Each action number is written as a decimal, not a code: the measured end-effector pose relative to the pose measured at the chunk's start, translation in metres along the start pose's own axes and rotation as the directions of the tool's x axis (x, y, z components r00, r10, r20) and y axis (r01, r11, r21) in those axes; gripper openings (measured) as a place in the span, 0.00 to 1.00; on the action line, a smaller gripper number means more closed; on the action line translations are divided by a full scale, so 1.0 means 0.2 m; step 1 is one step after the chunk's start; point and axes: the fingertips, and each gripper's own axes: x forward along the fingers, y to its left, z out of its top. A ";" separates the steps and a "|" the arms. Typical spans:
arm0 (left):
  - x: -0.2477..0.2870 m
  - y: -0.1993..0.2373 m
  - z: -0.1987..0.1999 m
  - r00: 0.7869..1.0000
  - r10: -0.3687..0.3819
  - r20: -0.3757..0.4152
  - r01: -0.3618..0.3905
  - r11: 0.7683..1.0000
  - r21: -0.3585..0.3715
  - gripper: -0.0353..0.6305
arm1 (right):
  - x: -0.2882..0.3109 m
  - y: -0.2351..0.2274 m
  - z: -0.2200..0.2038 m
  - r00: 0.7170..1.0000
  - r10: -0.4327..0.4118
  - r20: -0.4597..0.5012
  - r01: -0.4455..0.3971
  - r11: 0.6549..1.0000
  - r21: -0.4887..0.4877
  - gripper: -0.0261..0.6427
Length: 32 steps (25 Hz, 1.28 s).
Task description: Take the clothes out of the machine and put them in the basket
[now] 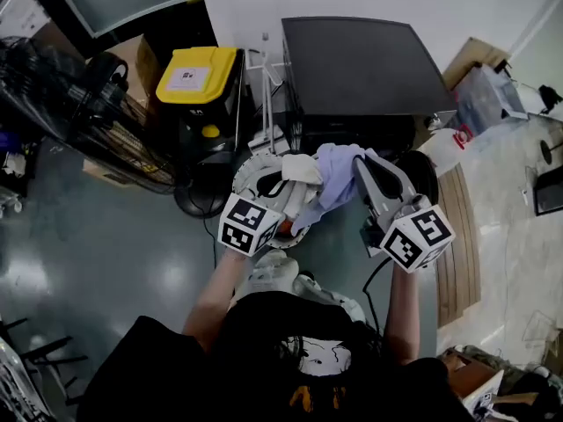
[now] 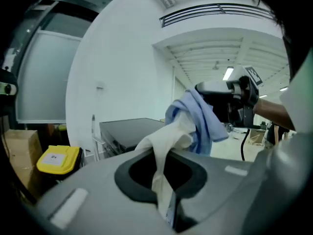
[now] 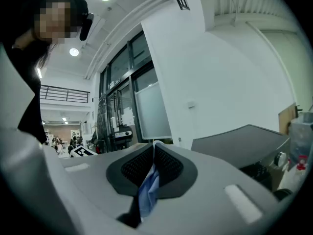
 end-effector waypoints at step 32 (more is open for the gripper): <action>-0.07 0.13 -1.03 0.863 -0.014 -0.505 0.007 1.000 -0.015 0.09 | 0.42 0.13 -1.42 0.845 0.050 -0.532 0.051 0.983 0.174 0.09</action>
